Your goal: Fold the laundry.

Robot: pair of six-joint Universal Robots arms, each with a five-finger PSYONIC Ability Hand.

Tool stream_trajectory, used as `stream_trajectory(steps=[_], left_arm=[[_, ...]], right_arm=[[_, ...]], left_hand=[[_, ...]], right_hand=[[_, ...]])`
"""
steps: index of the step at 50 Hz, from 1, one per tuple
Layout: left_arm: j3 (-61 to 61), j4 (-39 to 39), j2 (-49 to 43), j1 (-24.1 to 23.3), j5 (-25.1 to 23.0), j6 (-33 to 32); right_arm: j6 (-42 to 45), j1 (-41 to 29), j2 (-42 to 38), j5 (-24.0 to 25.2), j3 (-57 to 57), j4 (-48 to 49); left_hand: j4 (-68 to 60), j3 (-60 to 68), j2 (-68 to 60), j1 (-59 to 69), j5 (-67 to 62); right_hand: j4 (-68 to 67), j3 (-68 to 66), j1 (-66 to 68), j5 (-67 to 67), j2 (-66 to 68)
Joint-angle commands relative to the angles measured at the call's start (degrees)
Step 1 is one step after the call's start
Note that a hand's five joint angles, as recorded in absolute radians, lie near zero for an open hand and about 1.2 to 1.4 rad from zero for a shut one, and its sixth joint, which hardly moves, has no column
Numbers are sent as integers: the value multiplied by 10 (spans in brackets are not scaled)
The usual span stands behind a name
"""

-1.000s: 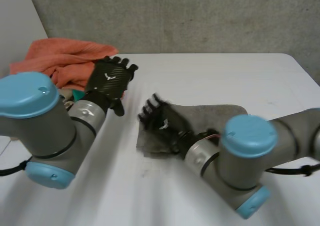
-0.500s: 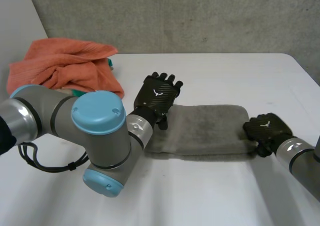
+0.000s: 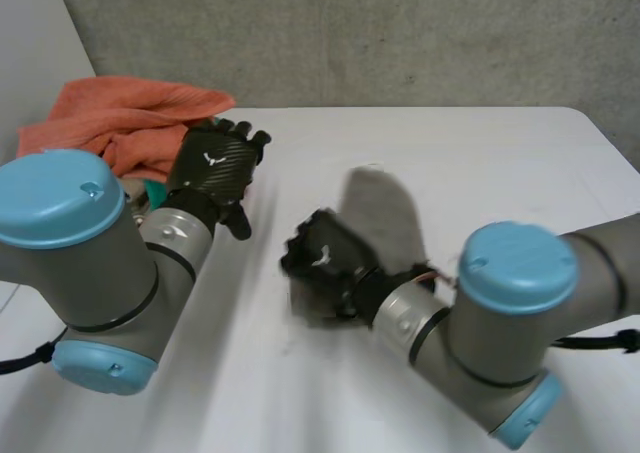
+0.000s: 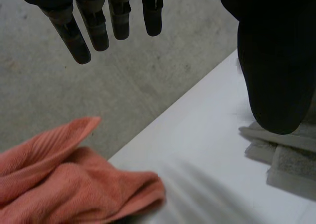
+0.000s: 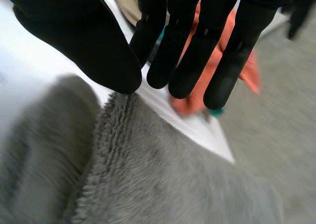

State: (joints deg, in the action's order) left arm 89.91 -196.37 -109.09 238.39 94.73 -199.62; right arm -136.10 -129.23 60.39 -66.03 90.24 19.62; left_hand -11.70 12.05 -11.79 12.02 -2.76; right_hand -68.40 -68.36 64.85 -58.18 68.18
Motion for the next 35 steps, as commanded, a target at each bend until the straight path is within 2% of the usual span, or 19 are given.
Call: stream_trajectory(steps=[1, 5, 11, 17, 22, 25, 31, 35], left_arm=[[-8, -2, -6, 1, -5, 6], [-32, -4, -10, -7, -6, 7], [-110, -2, -51, -52, -8, 43], [-195, 17, -128, -97, -17, 79], [-285, 98, -217, -117, -43, 90], [-320, 132, -255, -124, -46, 91], [-364, 186, -294, -129, -26, 87], [-364, 195, -295, -126, 16, 86]], right_arm=[[-114, 9, -16, -33, -28, -5], [-223, 65, 23, -70, -23, -8], [-368, 117, 82, -62, -15, -44], [-397, 159, 78, -63, -60, -134], [-425, 173, 11, -71, -123, -214], [-456, 181, -10, -71, -142, -226], [-484, 190, -39, -61, -155, -232], [-481, 188, -55, -57, -162, -237]], left_hand=[[0, -3, 1, -3, 10], [1, -5, 2, -5, 12], [-2, -2, -1, -1, 9], [-5, 2, -4, 2, 5], [-5, 2, -4, 2, 5], [-7, 3, -6, 4, 4], [-17, 14, -16, 14, -7], [-17, 14, -16, 14, -7]], right_hand=[[558, 558, -523, 556, -556], [584, 584, -548, 582, -582], [584, 584, -548, 582, -582], [584, 584, -548, 582, -582], [584, 584, -548, 582, -582], [584, 584, -548, 582, -582], [584, 584, -548, 582, -582], [584, 584, -548, 582, -582]])
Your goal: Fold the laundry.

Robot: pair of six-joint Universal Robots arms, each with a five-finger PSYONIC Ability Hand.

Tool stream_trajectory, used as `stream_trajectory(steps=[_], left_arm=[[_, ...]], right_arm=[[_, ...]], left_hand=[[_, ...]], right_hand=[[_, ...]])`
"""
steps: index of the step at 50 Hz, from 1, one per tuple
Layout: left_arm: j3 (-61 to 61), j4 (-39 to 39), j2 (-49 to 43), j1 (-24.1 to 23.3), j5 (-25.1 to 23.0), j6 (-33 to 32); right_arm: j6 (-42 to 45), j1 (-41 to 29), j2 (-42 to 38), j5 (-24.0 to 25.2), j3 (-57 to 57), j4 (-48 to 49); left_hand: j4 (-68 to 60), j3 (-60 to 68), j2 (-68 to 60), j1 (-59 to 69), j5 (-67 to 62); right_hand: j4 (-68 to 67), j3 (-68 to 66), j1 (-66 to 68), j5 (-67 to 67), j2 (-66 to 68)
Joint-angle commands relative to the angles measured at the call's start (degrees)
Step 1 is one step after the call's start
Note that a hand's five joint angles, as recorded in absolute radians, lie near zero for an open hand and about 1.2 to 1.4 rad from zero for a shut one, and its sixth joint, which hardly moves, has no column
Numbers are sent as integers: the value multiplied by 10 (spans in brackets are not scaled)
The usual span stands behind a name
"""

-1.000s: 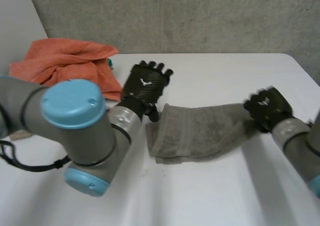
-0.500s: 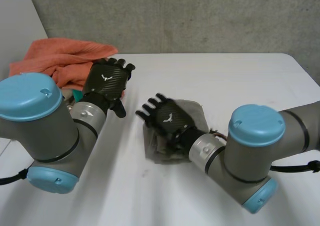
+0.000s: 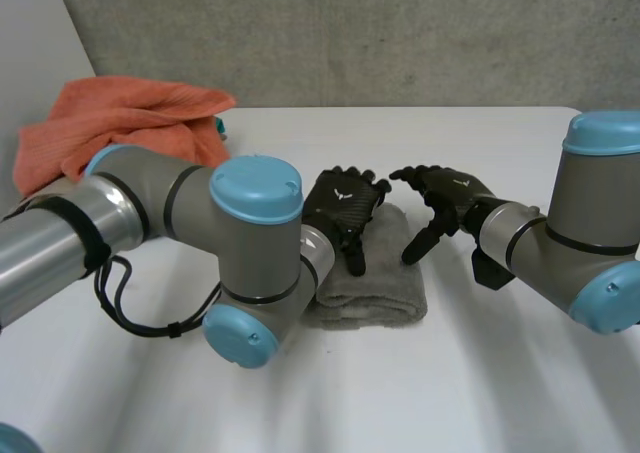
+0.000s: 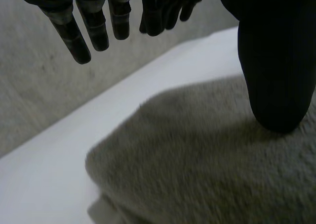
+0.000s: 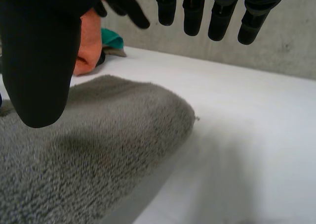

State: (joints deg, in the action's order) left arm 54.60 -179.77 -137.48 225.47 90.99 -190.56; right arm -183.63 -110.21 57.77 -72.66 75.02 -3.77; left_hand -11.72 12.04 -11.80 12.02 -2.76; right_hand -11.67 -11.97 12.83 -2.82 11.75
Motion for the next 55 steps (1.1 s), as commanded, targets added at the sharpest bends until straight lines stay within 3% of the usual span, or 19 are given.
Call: stream_trajectory(steps=[1, 6, 12, 17, 27, 33, 36, 40, 45, 49, 55], left_arm=[[-10, 30, -11, 3, 62, -6], [6, 68, -14, 4, 92, -33], [38, 80, -16, 3, 96, -97], [44, 80, -13, 3, 96, -112], [45, 60, 66, 12, 93, -106], [79, 34, 138, 18, 84, -102], [101, 28, 161, 22, 75, -102], [142, 26, 191, 28, 31, -97], [183, 20, 215, 36, -28, -73], [199, 14, 226, 44, -34, -48], [210, 10, 237, 48, -40, -25]], right_arm=[[-5, -4, -33, 10, -14, -6], [22, -6, -67, 13, -36, -30], [90, -28, -103, -8, -42, -38], [142, -36, -107, -34, -43, -40], [157, -32, 5, -55, 1, -17], [114, -27, 79, -121, 105, 53], [101, -26, 103, -130, 144, 57], [58, -17, 116, -120, 201, 55], [-28, -11, 112, -52, 250, 56], [-68, -11, 107, -14, 254, 66], [-88, -19, 44, -12, 232, 105]], left_hand=[[-17, 14, -16, 14, -7], [-17, 14, -16, 14, -7], [-17, 14, -16, 14, -7], [-17, 14, -16, 14, -7], [-10, 7, -9, 7, 0], [3, -6, 4, -6, 14], [5, -8, 6, -8, 15], [12, -15, 12, -15, 22], [8, -12, 9, -11, 19], [7, -10, 7, -10, 17], [5, -8, 6, -8, 15]], right_hand=[[17, 20, -28, 28, -18], [17, 20, -28, 28, -18], [17, 20, -28, 28, -18], [17, 20, -28, 28, -18], [17, 20, -28, 28, -18], [17, 20, -28, 28, -18], [17, 20, -28, 28, -18], [17, 20, -28, 28, -18], [17, 20, -28, 28, -18], [17, 20, -28, 28, -18], [16, 19, -28, 27, -17]])
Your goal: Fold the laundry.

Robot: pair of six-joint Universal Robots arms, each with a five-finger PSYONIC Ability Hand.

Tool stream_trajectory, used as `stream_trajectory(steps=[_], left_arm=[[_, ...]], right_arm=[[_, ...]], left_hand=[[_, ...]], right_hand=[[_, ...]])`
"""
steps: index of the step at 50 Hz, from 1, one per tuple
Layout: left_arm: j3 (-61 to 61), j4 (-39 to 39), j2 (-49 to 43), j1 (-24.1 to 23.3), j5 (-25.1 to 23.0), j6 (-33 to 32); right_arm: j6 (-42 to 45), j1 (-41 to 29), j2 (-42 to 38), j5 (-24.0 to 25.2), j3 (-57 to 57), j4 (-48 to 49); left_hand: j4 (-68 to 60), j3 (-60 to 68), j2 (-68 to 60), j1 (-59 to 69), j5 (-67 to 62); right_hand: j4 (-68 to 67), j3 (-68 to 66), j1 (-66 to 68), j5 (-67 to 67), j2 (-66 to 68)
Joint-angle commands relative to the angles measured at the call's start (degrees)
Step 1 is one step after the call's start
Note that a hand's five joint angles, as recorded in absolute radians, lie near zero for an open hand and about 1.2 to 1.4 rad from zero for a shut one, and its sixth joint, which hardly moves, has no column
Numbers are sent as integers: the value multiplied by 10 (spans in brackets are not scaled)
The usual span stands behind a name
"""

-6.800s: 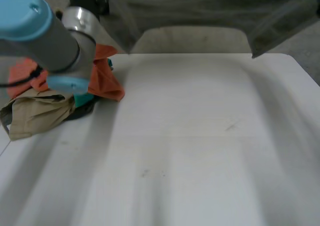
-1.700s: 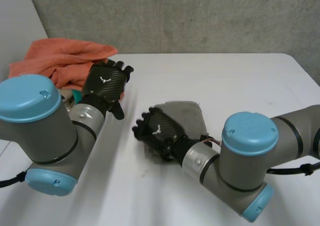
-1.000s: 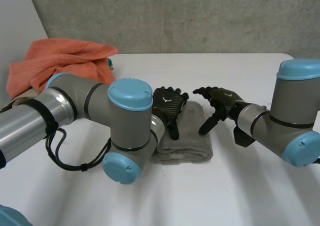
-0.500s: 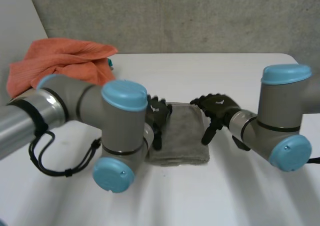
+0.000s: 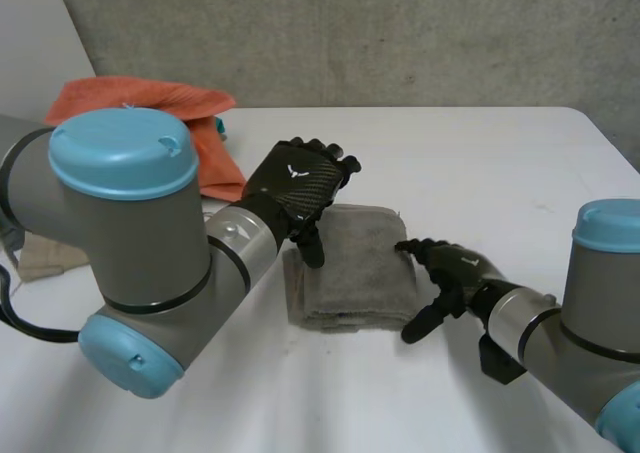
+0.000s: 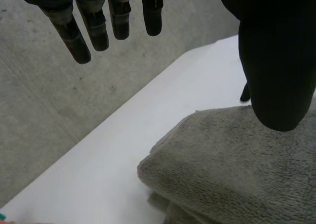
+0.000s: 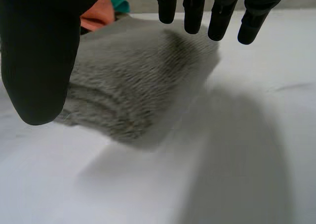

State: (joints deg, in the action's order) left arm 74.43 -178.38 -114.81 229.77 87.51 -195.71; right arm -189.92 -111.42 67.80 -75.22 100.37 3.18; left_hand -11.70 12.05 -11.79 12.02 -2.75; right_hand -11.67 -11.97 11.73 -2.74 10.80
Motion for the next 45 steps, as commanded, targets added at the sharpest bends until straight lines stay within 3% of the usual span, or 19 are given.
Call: stream_trajectory(steps=[1, 12, 16, 21, 31, 39, 45], left_arm=[[17, -4, 17, 6, -9, 28], [47, -19, 58, 18, -23, 30], [56, -25, 63, 20, -23, 29], [63, -27, 66, 21, -24, 29], [63, -27, 65, 22, -26, 27], [39, -28, 61, 20, -43, 27], [15, -27, 61, 2, -70, 30]], right_arm=[[-26, -8, -68, 13, -31, 41], [-21, -47, -128, -13, -91, 54], [-20, -63, -136, -24, -111, 59], [-19, -64, -158, -28, -144, 62], [-8, -50, -171, -49, -212, 63], [17, 40, -223, -60, -320, 58], [77, 122, -288, -99, -434, 51]], left_hand=[[5, -8, 6, -8, 15], [3, -7, 4, -6, 14], [1, -5, 2, -5, 12], [1, -5, 2, -5, 12], [1, -5, 2, -5, 12], [0, -3, 1, -3, 10], [1, -5, 2, -5, 12]], right_hand=[[4, 7, -5, 15, 4], [-177, -174, 177, -167, 186], [-347, -344, 346, -336, 356], [-683, -680, 682, -672, 691], [-683, -680, 683, -673, 692], [-683, -680, 683, -673, 692], [-683, -680, 683, -673, 692]])
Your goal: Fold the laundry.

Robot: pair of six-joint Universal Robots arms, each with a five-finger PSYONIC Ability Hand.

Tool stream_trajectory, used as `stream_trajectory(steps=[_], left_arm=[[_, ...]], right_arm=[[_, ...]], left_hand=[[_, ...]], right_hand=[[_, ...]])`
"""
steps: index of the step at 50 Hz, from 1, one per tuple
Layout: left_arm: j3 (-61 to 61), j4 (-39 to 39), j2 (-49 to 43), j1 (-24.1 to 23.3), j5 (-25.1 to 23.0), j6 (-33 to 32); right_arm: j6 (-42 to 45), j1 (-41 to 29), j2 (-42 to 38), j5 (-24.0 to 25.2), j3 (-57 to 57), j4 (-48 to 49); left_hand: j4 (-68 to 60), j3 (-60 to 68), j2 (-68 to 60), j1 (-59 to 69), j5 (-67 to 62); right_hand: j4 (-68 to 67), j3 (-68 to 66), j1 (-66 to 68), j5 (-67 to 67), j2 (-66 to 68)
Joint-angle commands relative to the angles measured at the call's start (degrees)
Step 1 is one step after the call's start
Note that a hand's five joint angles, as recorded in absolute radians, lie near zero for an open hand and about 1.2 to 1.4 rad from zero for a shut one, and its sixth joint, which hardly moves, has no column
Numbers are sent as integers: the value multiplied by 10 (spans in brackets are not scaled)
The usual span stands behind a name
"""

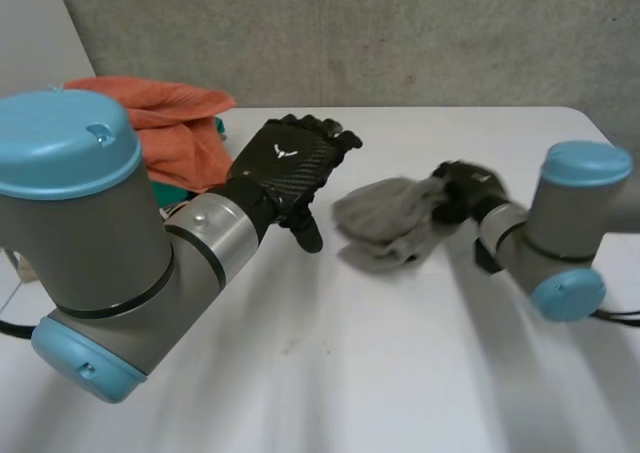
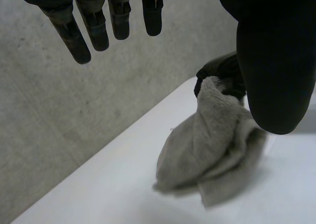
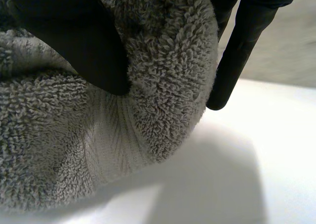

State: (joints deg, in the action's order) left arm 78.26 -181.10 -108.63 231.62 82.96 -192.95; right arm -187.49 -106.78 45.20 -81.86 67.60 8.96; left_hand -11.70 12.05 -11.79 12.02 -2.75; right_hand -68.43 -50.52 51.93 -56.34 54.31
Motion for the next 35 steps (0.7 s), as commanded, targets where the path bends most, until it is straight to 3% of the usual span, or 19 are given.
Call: stream_trajectory(steps=[1, 14, 31, 33, 34, 35], left_arm=[[-30, 0, -1, -24, -31, 3], [-76, 1, -21, -72, -63, 43], [-79, 1, -33, -72, -82, 59], [-81, 1, -36, -72, -82, 60], [-82, 1, -38, -72, -82, 60], [-83, 2, -40, -72, -82, 60]], right_arm=[[65, 89, -81, -39, -140, -8], [180, 202, -299, -50, -521, -136], [237, 244, -313, -32, -553, -134], [255, 244, -314, -38, -553, -134], [263, 244, -315, -43, -552, -134], [271, 244, -316, -47, -552, -134]], left_hand=[[1, -5, 2, -5, 12], [3, -7, 4, -6, 14], [3, -7, 4, -6, 14], [3, -7, 4, -6, 14], [3, -7, 4, -6, 14], [3, -7, 4, -6, 14]], right_hand=[[-116, -295, 281, -137, 257], [-116, -295, 281, -137, 257], [-116, -295, 281, -137, 257], [420, 240, -254, 399, -278], [584, 405, -419, 563, -443], [584, 405, -419, 563, -443]])
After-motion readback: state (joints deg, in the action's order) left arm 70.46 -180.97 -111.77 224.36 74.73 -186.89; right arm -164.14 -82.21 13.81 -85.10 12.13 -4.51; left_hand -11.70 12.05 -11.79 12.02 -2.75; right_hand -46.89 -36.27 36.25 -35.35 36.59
